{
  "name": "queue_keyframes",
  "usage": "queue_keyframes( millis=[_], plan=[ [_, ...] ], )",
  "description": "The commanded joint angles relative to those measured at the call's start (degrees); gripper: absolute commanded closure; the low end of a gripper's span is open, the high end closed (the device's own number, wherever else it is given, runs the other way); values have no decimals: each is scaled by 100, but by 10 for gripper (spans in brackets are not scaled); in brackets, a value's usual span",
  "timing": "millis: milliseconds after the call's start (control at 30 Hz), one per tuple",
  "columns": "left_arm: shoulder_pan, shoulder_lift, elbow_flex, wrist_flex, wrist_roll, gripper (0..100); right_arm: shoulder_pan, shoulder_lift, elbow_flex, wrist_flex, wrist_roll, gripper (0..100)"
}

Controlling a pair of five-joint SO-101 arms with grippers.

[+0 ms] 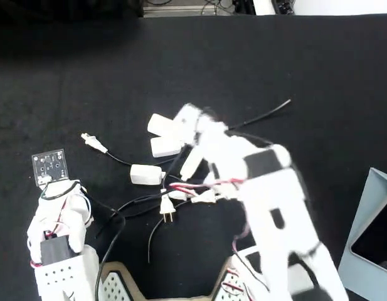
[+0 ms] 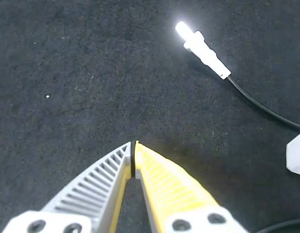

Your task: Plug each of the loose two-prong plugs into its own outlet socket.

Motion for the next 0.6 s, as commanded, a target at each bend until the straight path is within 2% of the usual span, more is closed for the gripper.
queue_keyframes(
  millis=[0,200,367,567],
  plan=[
    [-31,-9,119,-70,-35,970,-475,673,-312,-70,299,950],
    [-40,9,119,-70,-35,970,-686,1560,-312,-334,668,774],
    [-40,18,119,-70,-35,970,-686,2273,-312,-431,1099,770],
    [-40,18,119,-70,-35,970,-695,2862,-312,-932,1116,769]
  ],
)
